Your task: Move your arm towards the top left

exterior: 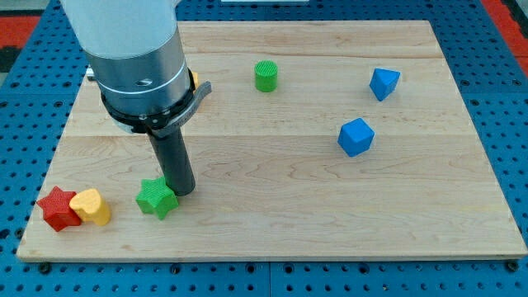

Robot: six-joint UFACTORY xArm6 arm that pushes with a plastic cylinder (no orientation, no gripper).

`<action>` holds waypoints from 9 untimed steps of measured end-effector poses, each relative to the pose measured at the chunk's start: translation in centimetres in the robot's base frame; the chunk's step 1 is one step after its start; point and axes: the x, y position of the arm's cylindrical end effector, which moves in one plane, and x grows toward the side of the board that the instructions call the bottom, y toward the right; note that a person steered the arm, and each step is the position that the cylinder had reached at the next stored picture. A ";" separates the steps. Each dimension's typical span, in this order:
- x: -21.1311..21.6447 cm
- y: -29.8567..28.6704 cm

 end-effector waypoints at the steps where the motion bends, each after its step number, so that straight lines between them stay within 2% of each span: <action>1: 0.0 -1.5; 3: 0.7 -4.6; 4: -0.8 -2.6; 5: -5.2 -4.9; 6: -10.1 -11.9; 7: -16.6 -15.0; 8: -23.4 -15.2; 9: -25.9 -12.1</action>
